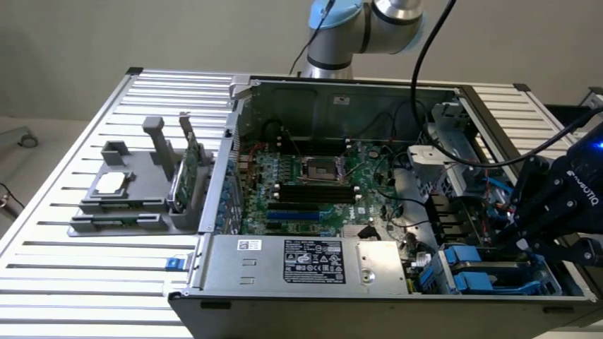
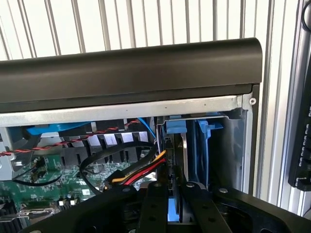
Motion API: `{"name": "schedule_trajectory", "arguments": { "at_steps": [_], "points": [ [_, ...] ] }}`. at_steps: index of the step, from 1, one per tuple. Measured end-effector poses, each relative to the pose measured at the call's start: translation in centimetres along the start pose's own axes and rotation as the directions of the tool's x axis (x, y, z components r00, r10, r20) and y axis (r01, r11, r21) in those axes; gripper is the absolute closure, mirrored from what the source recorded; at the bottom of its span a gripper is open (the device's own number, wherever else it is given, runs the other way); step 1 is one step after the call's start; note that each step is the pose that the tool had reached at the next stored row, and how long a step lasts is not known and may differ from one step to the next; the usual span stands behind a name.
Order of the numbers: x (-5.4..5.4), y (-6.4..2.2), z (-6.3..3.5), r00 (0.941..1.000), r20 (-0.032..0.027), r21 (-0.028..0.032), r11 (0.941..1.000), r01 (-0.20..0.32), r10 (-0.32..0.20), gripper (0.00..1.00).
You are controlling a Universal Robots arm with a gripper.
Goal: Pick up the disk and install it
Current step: 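Insert the first disk wire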
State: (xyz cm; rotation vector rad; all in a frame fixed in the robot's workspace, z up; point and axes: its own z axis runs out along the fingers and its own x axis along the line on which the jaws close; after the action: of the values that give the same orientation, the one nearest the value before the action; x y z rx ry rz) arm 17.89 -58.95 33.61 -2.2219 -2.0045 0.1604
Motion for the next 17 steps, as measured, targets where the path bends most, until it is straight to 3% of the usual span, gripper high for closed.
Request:
{"name": "schedule_trajectory", "arguments": {
  "at_steps": [10,17],
  "points": [
    [0.00,0.33,-0.01,0.9997,-0.0033,0.0100,0.9996,-0.025,0.025,0.84],
    [-0.11,0.43,0.00,0.9990,-0.0054,0.0209,0.9988,-0.044,0.045,0.84]
  ]
}}
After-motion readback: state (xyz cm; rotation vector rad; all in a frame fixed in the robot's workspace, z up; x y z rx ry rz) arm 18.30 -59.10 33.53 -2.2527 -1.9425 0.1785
